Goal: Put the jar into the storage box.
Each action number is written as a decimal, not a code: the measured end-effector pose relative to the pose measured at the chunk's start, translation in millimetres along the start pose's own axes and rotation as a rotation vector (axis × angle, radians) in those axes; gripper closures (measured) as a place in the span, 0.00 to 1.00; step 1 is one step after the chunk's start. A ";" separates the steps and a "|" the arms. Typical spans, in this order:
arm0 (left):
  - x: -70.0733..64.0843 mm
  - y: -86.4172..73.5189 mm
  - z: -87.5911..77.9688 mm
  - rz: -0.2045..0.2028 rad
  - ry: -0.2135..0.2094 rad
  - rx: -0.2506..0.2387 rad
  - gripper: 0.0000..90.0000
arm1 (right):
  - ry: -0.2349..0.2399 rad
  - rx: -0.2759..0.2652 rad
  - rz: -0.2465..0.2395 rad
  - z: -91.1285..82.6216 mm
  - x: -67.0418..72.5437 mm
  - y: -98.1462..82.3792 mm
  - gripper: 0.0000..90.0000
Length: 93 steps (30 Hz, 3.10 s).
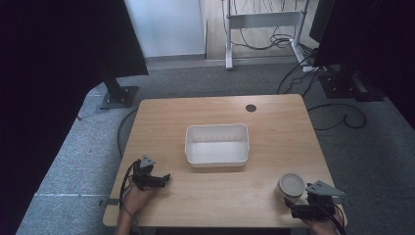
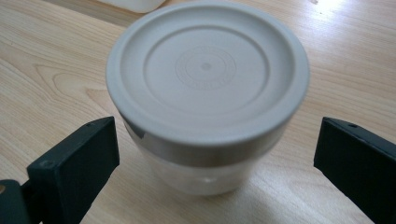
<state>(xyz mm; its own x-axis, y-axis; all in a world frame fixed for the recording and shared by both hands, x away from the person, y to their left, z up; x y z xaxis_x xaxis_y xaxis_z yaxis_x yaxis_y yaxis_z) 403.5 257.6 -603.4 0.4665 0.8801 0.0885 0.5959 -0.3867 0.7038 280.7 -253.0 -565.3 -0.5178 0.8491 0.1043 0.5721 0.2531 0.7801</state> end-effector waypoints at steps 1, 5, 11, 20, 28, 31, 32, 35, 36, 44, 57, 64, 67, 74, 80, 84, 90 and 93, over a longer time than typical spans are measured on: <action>0.0 0.0 0.0 0.000 0.000 0.000 0.00 | 0.002 0.000 -0.002 2.0 0.6 1.6 0.00; 0.0 0.0 0.0 0.000 0.000 0.000 0.00 | 0.005 0.002 -0.003 4.9 1.2 3.5 0.00; 0.0 0.1 0.0 0.000 0.000 0.000 0.00 | 0.011 0.009 -0.005 11.1 1.7 6.0 0.00; 0.0 0.0 0.0 0.000 0.000 0.000 0.00 | 0.015 0.027 -0.004 22.1 1.6 7.3 0.02; 0.1 0.1 0.1 0.001 -0.001 0.000 0.00 | 0.006 0.047 -0.006 30.0 0.7 7.0 0.08; 0.1 0.1 0.1 0.001 -0.001 0.000 0.00 | 0.004 0.052 -0.006 32.8 0.8 6.1 0.09; 0.1 0.1 0.1 0.001 -0.001 0.000 0.00 | 0.001 0.053 -0.008 33.0 0.9 6.1 0.10; 0.1 0.1 0.1 0.001 -0.001 0.000 0.00 | -0.008 0.055 -0.009 32.9 1.2 6.4 0.10; 0.1 0.1 0.1 0.001 -0.001 0.000 0.00 | -0.011 0.054 -0.007 32.9 1.2 6.3 0.10; 0.1 0.2 0.2 0.001 -0.002 0.000 0.00 | -0.034 0.061 0.008 32.2 2.2 7.1 0.10; 0.2 0.2 0.2 0.002 -0.002 0.000 0.00 | -0.034 0.047 -0.003 30.8 8.9 19.3 0.10; 0.2 0.2 0.2 0.002 -0.002 0.000 0.00 | -0.031 0.046 -0.017 34.4 13.0 25.4 0.10; 0.2 0.2 0.2 0.002 -0.001 0.000 0.00 | -0.030 0.048 -0.019 35.4 14.5 28.0 0.10; 0.2 0.2 0.2 0.002 -0.002 0.000 0.00 | -0.021 0.048 -0.026 40.0 19.5 33.3 0.10; 0.2 0.2 0.2 0.002 -0.002 0.000 0.00 | -0.018 0.052 -0.031 45.0 23.5 37.2 0.10; 0.3 0.3 0.3 0.003 -0.002 0.000 0.00 | -0.014 0.053 -0.038 47.4 26.4 40.2 0.10; 0.3 0.3 0.3 0.003 -0.002 0.000 0.00 | -0.006 0.052 -0.050 51.4 31.7 45.4 0.10; 0.3 0.3 0.3 0.003 -0.002 0.000 0.00 | 0.000 0.053 -0.058 54.2 34.7 47.9 0.10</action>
<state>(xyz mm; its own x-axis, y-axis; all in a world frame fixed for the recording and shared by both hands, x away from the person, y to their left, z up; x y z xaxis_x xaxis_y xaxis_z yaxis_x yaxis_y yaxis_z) 404.0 257.6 -603.3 0.4695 0.8784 0.0888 0.5949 -0.3891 0.7034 324.6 -186.3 -557.8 -0.5508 0.8324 0.0603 0.5741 0.3255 0.7513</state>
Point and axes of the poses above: each handheld gripper's, and its own axes: z roughly forward along the jaws, y roughly out of its top, x roughly to its left, the point moved 7 cm from there along z, roughly forward along the jaws, and after that the axes turned 6 degrees about y, right-handed, at the moved point
